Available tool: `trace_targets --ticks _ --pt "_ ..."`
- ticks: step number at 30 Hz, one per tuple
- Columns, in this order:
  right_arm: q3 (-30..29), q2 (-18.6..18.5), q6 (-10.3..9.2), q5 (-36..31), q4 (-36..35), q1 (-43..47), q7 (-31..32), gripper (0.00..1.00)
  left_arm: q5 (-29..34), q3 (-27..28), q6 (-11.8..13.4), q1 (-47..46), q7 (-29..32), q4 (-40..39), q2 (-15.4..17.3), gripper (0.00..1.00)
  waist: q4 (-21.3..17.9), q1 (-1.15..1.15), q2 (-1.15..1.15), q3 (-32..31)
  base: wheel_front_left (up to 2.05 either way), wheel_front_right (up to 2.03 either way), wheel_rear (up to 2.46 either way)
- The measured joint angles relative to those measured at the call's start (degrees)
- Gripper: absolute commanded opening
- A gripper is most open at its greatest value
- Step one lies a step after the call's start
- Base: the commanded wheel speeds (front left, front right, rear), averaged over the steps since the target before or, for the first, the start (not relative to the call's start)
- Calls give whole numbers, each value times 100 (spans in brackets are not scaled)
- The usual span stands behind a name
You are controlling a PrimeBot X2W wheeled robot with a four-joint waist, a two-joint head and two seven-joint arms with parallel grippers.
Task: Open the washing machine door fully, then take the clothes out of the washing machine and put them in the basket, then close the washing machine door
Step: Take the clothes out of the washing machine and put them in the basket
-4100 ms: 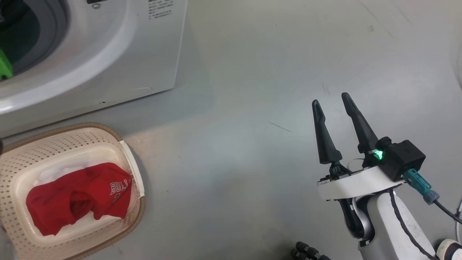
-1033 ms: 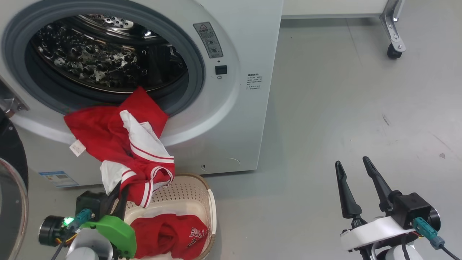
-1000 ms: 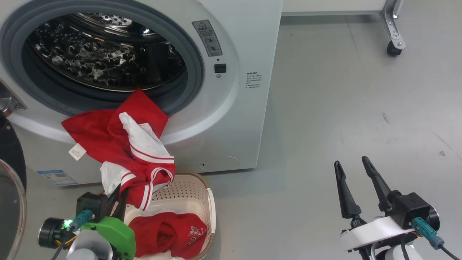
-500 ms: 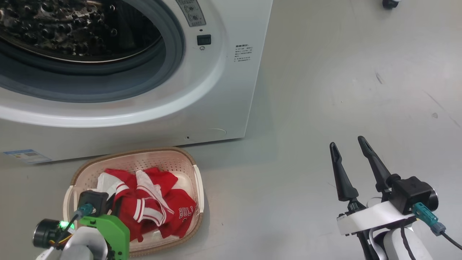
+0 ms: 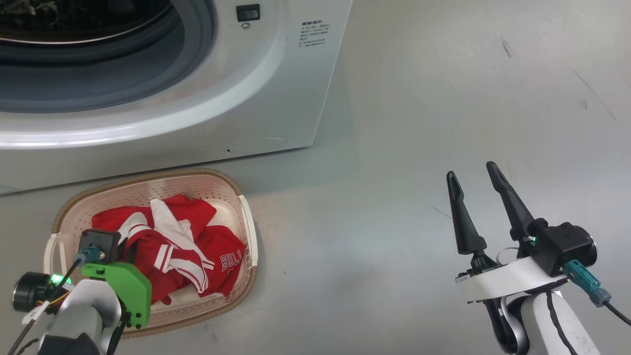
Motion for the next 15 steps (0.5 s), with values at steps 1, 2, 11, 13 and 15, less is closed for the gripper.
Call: trace_targets --ticks 1,2,11,13,15 --pt "13 4 0 0 -5 -8 0 100 8 1 4 -53 1 37 13 0 -24 0 0 63 0 0 0" --pt "19 8 0 1 -5 -17 0 100 22 -1 26 -104 23 77 24 0 -47 0 0 123 0 0 0" --pt "82 45 -1 16 -74 -298 0 100 90 43 76 -519 100 486 115 0 -279 0 0 682 0 0 0" --pt "81 46 -8 18 -100 -326 0 100 85 56 100 -617 126 563 115 0 -326 0 0 778 0 0 0" --pt "82 48 -10 20 -105 -328 0 100 85 59 118 -732 152 660 118 0 -368 0 0 872 0 0 0"
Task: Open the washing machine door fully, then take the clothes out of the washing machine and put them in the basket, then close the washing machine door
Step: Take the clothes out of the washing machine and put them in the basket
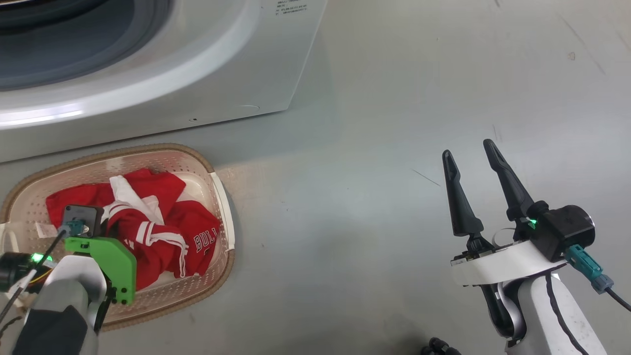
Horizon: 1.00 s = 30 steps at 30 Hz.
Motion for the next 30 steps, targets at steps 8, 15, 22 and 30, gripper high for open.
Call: trace_targets --ticks 8,15,22,30 --pt "33 16 -16 34 -36 -123 0 100 0 34 75 -399 23 247 10 0 -142 0 0 325 0 0 0" --pt "68 24 -62 40 -37 -237 0 100 1 27 75 -545 4 563 3 0 -248 0 0 514 0 0 0" --pt "52 24 -75 41 -35 -237 0 100 0 30 88 -607 -58 784 -7 44 -260 0 0 548 0 0 0" --pt "18 25 -115 41 -5 -342 0 100 -65 48 124 -700 -215 1111 -210 100 -178 0 0 452 0 0 0"
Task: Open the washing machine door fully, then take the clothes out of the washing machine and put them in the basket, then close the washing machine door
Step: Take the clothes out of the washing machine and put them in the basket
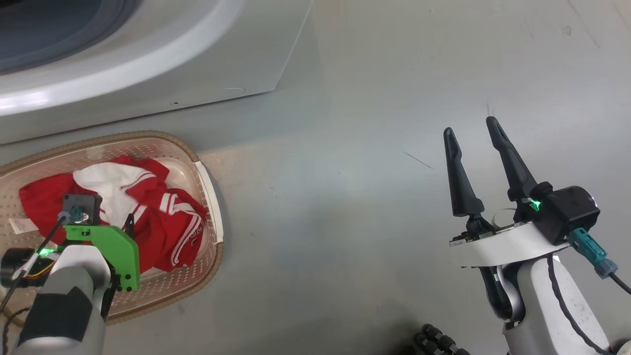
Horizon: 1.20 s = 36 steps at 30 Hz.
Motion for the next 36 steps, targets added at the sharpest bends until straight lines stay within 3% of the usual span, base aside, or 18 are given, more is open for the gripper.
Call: trace_targets --ticks 24,36 --pt "-281 -12 59 -64 413 -18 0 100 -401 97 -204 86 -1488 315 -497 100 637 0 0 -1307 0 0 0" --pt "-576 -51 68 -53 587 350 0 100 -476 38 -276 514 -1623 -175 -614 100 1132 0 0 -2252 0 0 0"
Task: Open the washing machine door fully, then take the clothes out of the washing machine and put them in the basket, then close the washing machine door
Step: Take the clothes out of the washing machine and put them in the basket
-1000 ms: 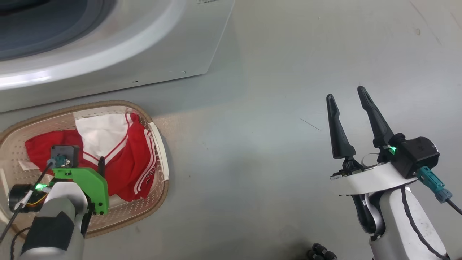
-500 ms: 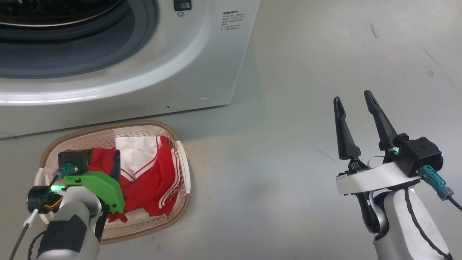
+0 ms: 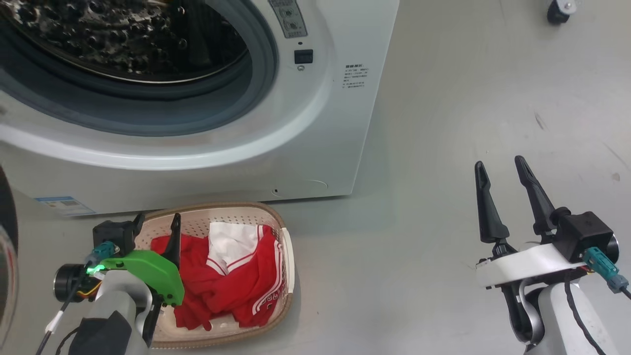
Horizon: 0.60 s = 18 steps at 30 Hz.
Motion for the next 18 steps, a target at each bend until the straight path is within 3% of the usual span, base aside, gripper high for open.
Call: trace_targets --ticks 18 --pt "-113 -32 57 8 24 742 0 100 -137 146 -29 1157 -11 -2161 -38 100 527 0 0 -1246 0 0 0"
